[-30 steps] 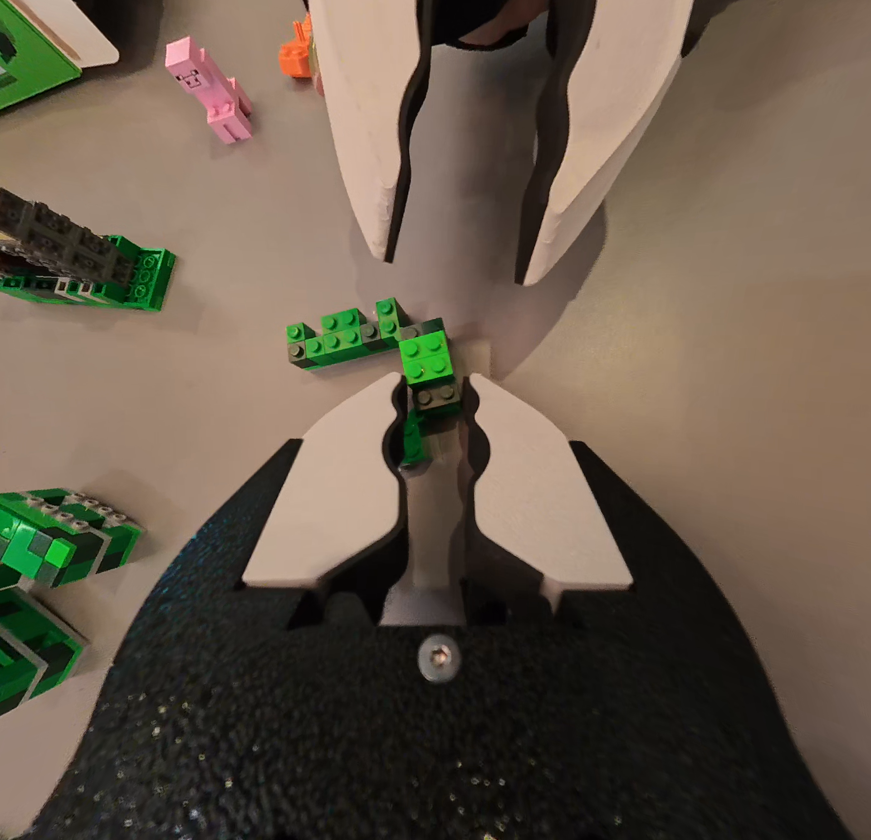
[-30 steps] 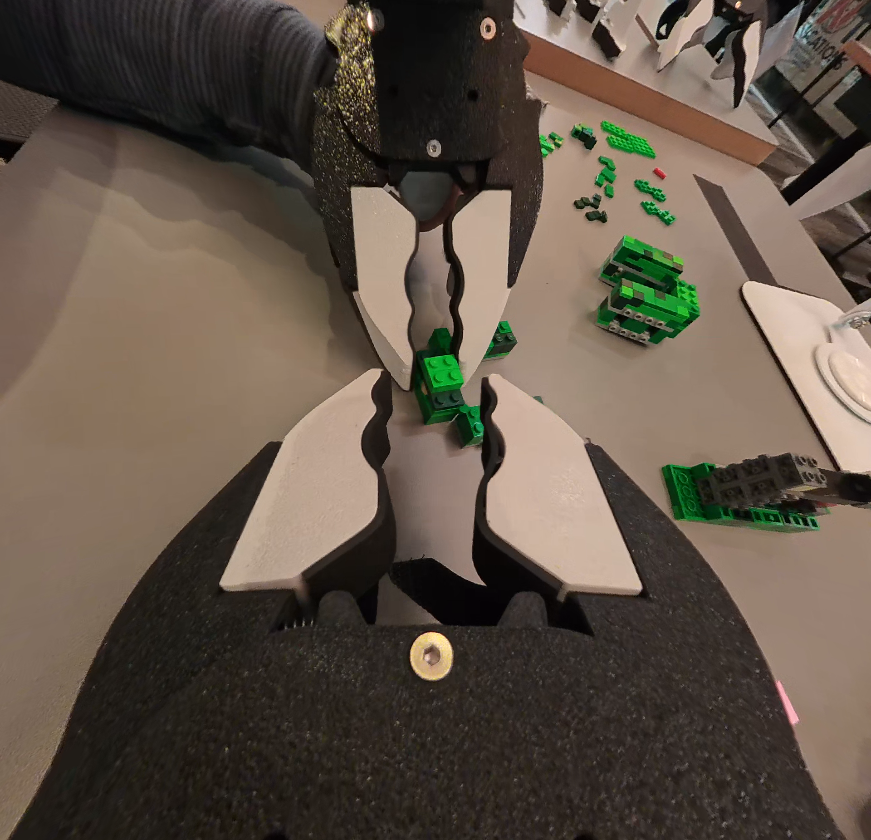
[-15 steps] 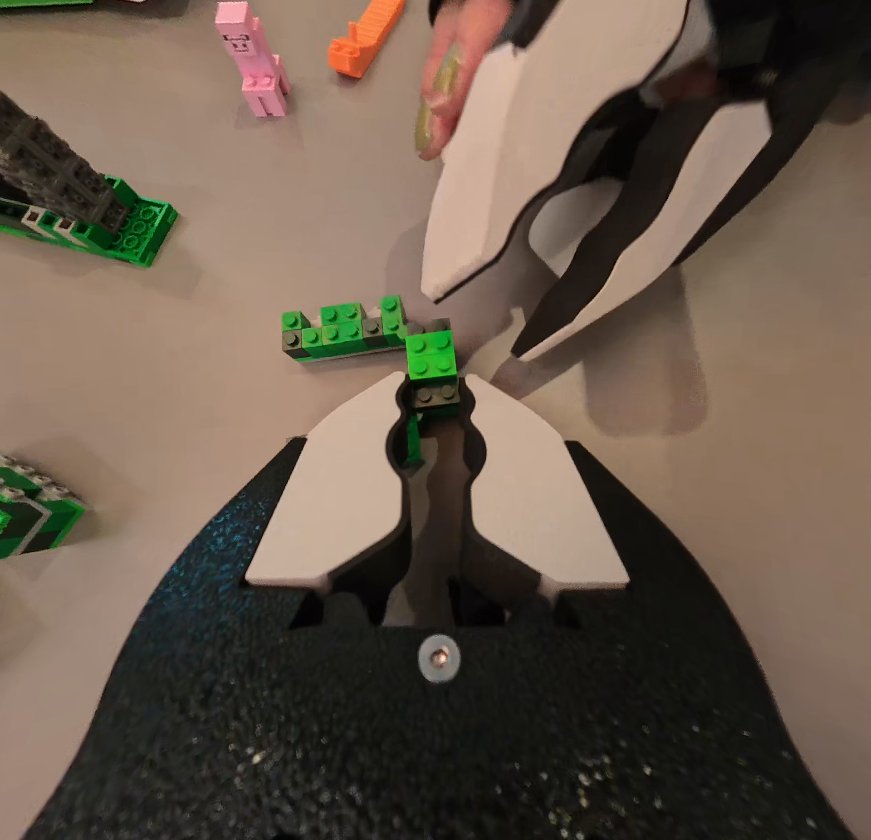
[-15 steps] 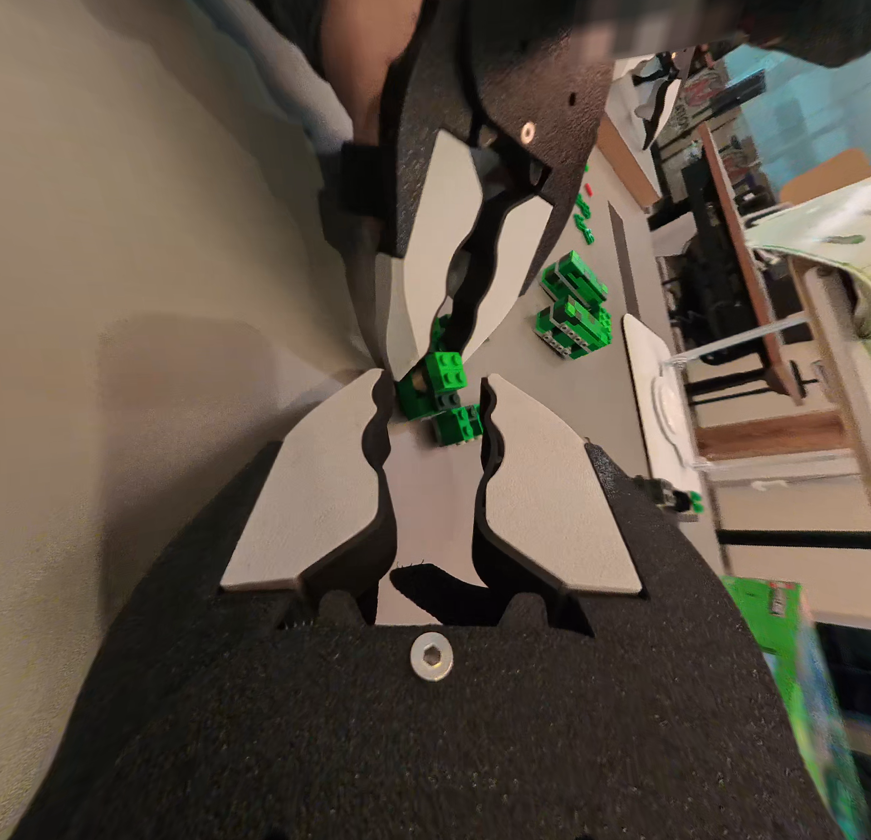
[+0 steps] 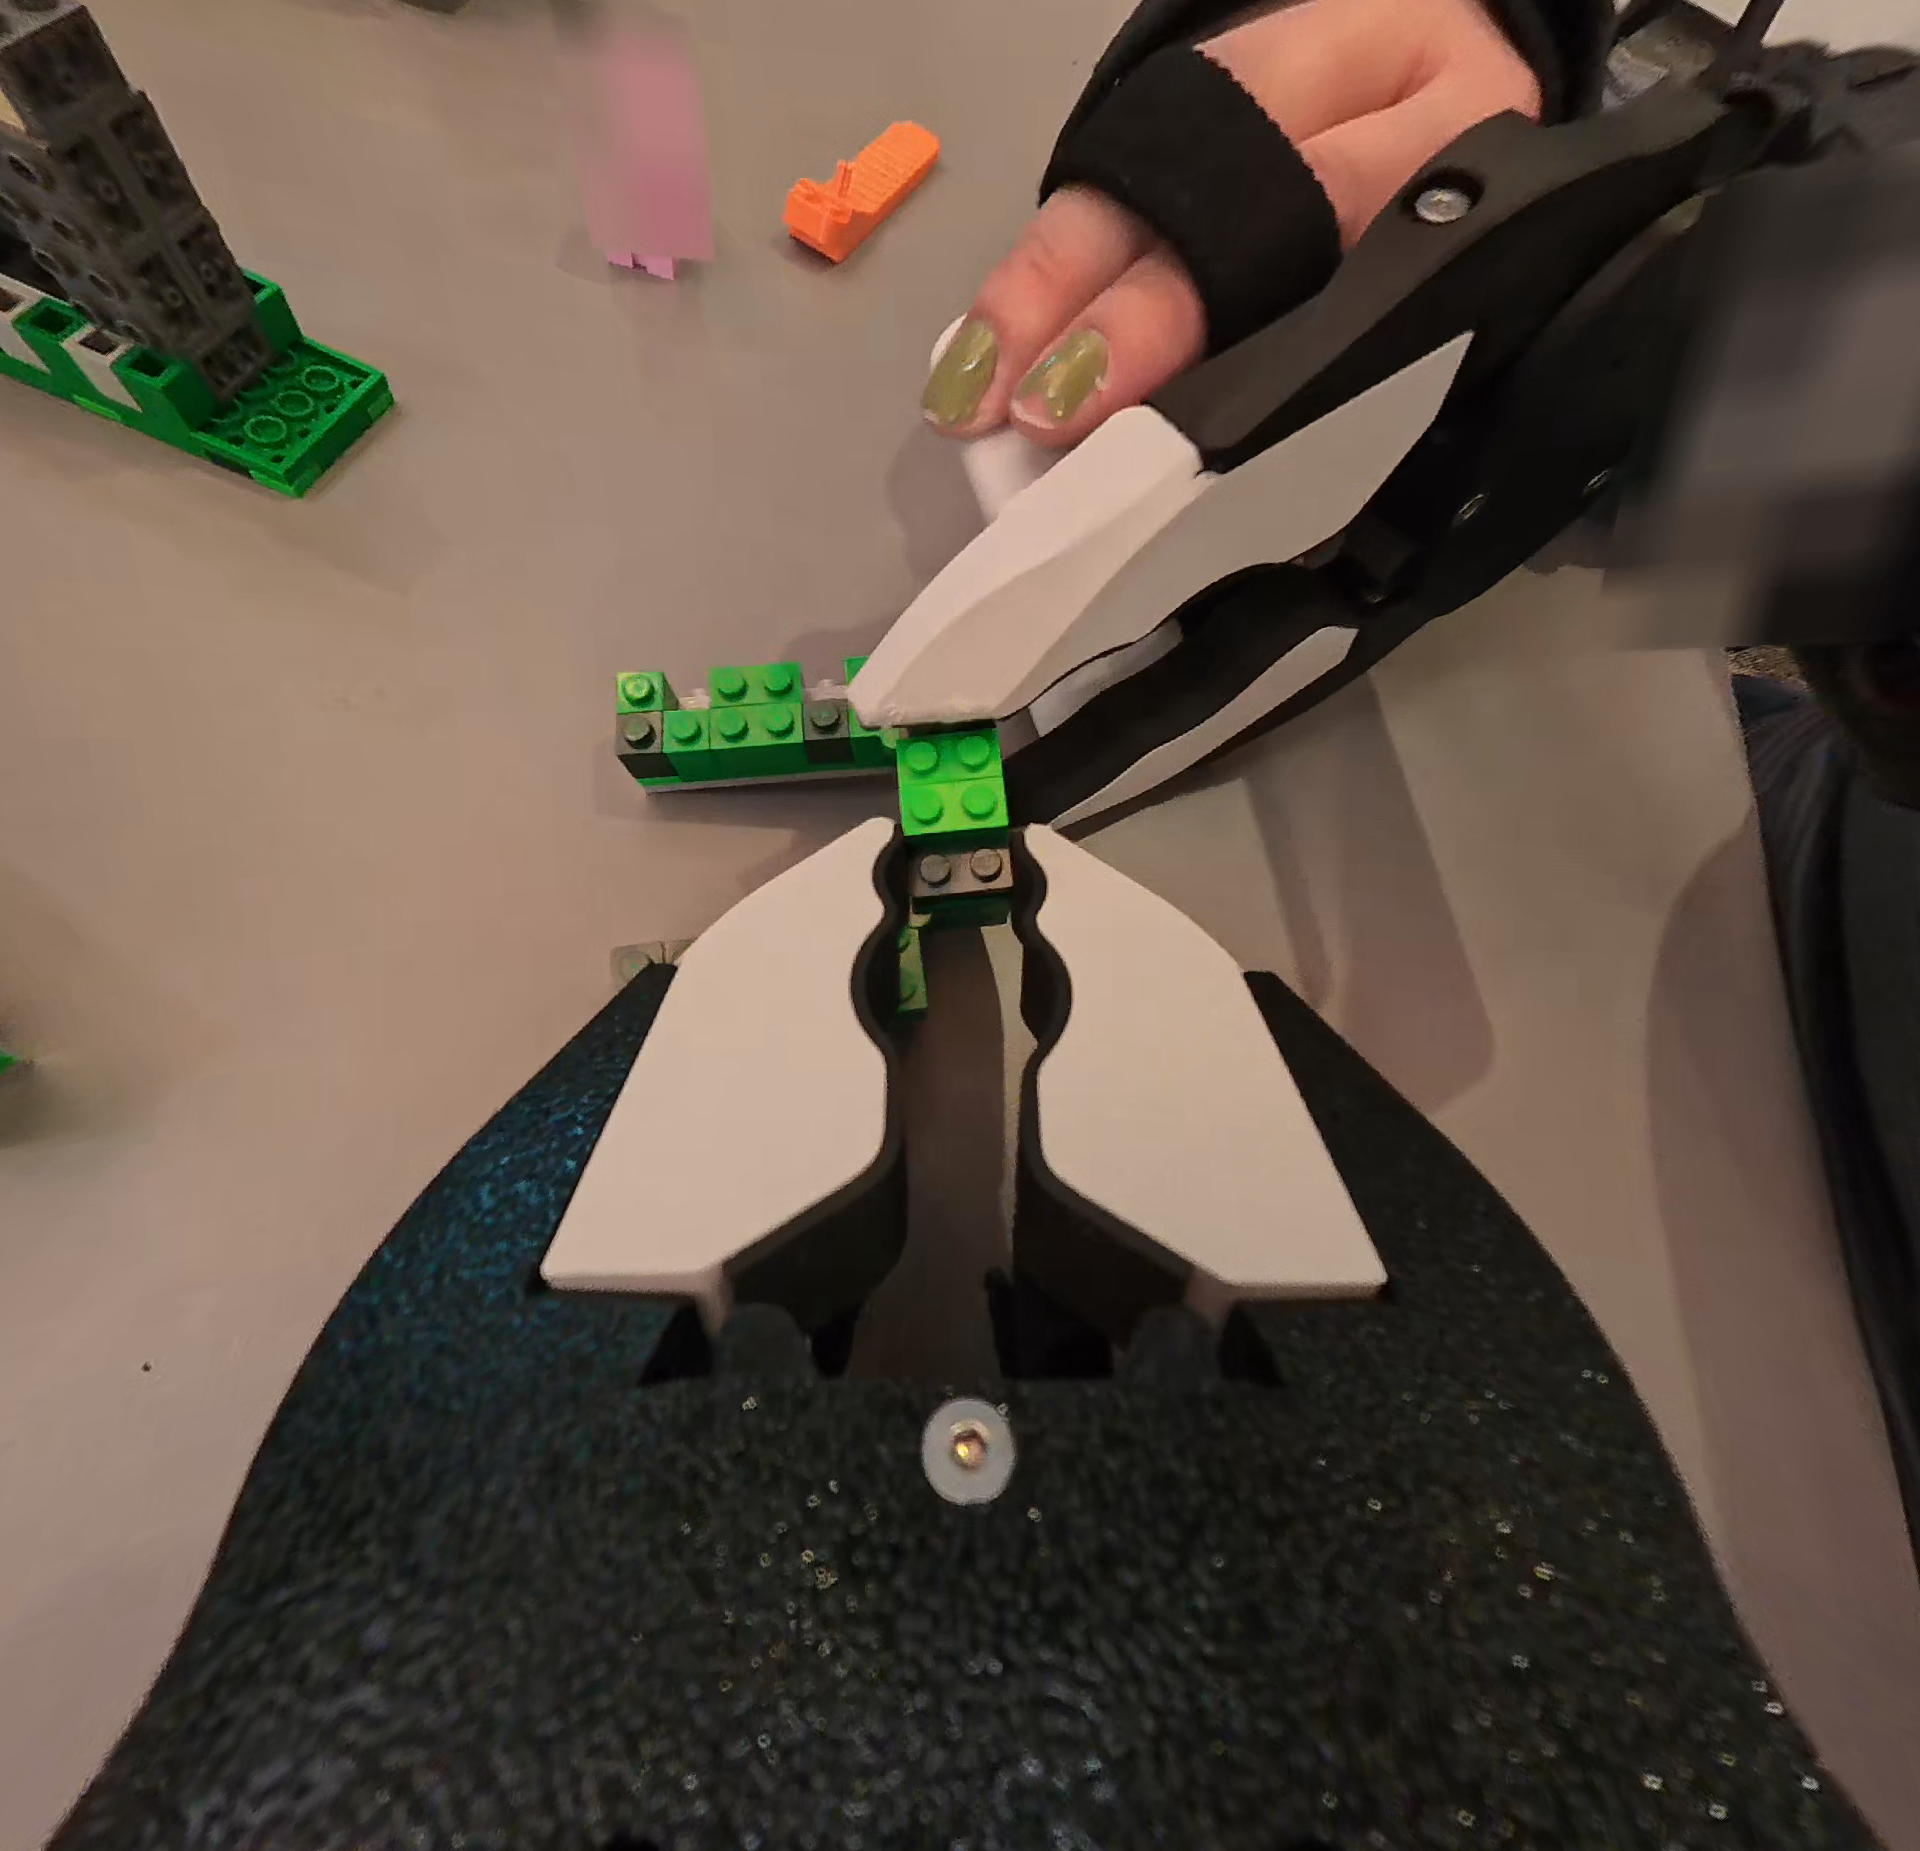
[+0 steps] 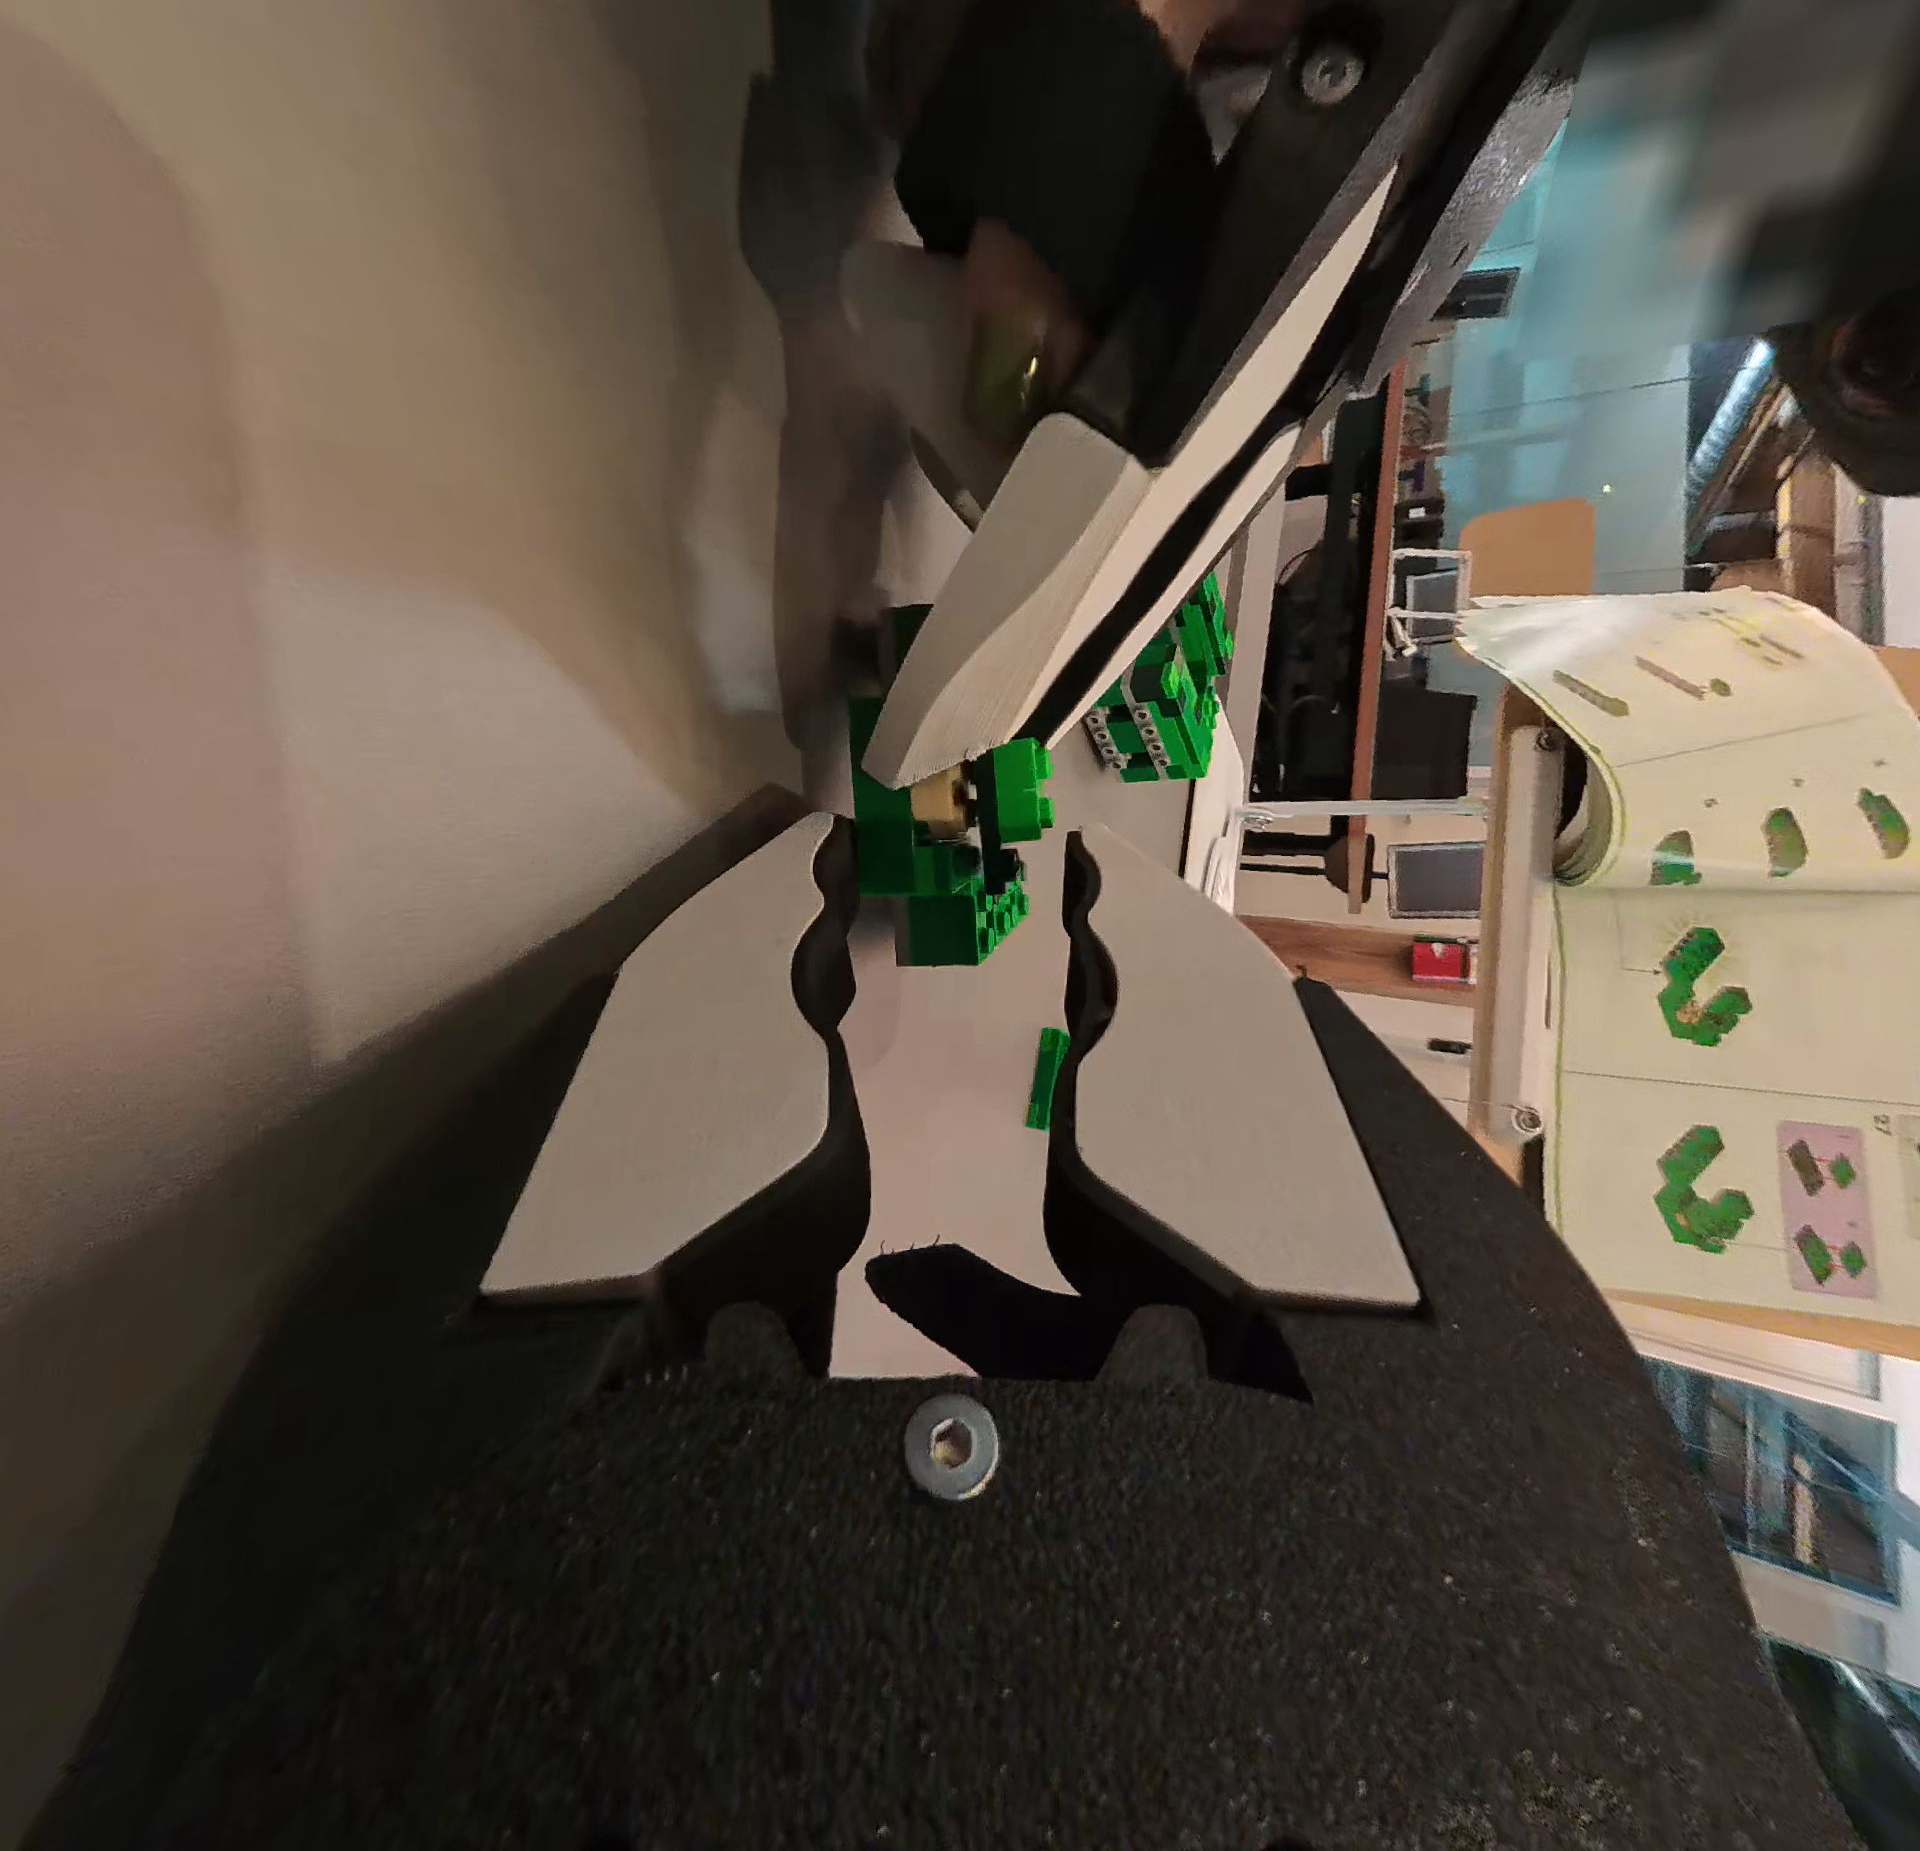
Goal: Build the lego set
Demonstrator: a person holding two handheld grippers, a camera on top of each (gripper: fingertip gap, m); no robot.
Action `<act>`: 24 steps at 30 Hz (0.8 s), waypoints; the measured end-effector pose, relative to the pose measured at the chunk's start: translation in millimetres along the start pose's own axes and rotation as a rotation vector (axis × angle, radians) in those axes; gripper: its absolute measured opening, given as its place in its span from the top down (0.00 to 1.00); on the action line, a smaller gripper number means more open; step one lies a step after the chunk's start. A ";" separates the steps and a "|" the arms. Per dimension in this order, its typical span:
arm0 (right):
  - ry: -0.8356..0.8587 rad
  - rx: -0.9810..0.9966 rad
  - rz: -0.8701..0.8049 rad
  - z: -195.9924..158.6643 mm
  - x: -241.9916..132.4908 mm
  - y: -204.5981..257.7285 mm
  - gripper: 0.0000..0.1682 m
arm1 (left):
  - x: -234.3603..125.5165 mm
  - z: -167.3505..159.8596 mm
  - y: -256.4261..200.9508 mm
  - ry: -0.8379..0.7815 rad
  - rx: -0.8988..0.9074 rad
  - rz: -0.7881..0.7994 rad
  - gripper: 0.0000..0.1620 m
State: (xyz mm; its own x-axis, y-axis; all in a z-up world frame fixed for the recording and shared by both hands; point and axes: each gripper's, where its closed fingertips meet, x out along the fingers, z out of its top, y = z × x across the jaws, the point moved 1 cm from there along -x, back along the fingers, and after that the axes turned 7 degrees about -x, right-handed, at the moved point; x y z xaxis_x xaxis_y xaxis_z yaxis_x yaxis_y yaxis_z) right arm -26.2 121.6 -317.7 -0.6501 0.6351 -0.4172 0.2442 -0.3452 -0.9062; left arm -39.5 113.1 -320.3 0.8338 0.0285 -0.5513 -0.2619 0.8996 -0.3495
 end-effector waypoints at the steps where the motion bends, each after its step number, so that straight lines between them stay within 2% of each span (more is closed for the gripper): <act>1: 0.002 0.001 -0.010 -0.2 -0.2 -0.3 0.78 | -0.5 0.1 0.1 -0.002 -0.006 -0.004 0.89; 8: 0.031 -0.006 -0.046 -2.4 0.1 4.3 0.85 | -1.4 0.5 0.9 -0.009 -0.044 -0.029 0.89; 14: 0.025 0.004 -0.038 -2.0 0.1 4.0 0.85 | -1.8 0.9 0.2 -0.015 -0.053 -0.039 0.88; 15: 0.025 0.009 -0.038 -2.1 0.2 3.3 0.85 | -2.3 1.1 -1.5 -0.015 -0.049 -0.044 0.84; 16: 0.023 0.018 -0.034 -2.1 0.3 2.7 0.85 | -3.2 0.8 -2.8 -0.007 -0.036 -0.038 0.74; 18: 0.019 0.032 -0.027 -2.4 0.4 1.7 0.85 | -7.6 -0.2 -3.9 0.008 0.040 0.015 0.66; 24: -0.001 0.111 0.037 -2.7 -1.1 -1.7 0.86 | -22.8 1.8 -4.6 -0.015 0.494 0.316 0.63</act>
State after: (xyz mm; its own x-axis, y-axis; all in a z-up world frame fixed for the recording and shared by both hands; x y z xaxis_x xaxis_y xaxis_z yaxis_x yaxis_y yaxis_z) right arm -23.9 123.3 -315.9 -0.6424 0.6201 -0.4503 0.1869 -0.4430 -0.8768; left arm -56.4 109.1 -304.7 0.7601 0.3315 -0.5589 -0.2442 0.9428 0.2270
